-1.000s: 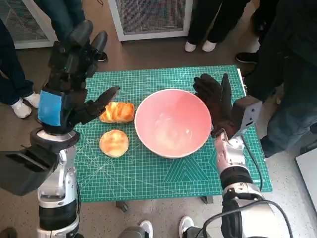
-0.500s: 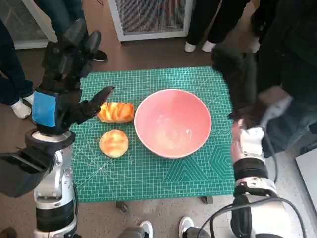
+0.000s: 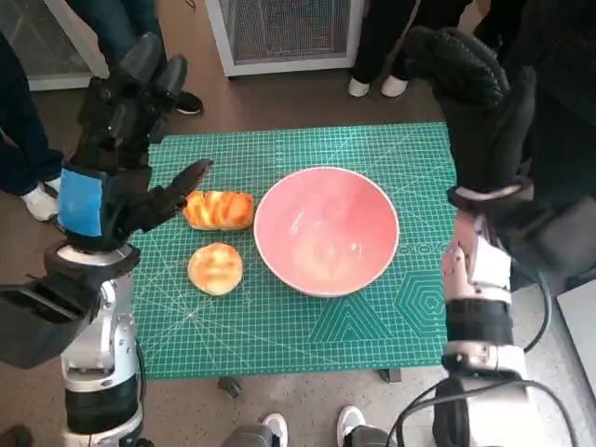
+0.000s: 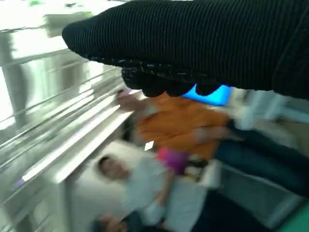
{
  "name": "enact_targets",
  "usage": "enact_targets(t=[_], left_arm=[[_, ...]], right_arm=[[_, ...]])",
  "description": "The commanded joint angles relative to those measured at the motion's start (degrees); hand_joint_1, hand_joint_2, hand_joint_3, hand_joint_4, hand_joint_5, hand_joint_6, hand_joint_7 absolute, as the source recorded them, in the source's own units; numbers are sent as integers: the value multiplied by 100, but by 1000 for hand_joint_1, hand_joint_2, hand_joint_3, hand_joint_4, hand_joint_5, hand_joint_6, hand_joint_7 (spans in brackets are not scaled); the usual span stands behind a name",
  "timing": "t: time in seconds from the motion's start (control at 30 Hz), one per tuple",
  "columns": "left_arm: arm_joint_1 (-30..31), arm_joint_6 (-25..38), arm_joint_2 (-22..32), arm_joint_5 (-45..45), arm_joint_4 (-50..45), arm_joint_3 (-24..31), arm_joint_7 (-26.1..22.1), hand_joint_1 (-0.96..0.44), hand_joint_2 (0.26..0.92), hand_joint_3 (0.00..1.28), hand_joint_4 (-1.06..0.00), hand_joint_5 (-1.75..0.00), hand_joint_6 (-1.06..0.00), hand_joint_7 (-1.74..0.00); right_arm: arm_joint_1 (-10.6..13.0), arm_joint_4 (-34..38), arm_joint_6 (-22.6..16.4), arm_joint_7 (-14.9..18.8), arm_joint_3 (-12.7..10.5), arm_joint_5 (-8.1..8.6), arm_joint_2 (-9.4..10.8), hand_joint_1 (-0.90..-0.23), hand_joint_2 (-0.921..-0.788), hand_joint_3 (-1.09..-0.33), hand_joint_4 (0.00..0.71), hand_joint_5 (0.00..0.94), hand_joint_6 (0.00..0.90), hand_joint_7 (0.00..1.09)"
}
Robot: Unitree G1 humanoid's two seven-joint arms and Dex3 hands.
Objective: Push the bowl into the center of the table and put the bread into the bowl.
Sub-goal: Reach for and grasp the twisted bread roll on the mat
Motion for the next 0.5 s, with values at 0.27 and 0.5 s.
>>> enact_targets(t=[0.27,0.5], left_arm=[[-251,-27,61,-97,25,-48,-69,-244,921,218,-325,-2,-202,-317],[-324,-43,134,-58,43,-46,-109,-265,921,214,-325,-2,-205,-312]], right_arm=[[300,-614,518,108,112,225,-44,-635,-921,-783,328,4,322,298],[363,-740,647,71,107,212,-27,-638,-921,-778,331,4,319,305]])
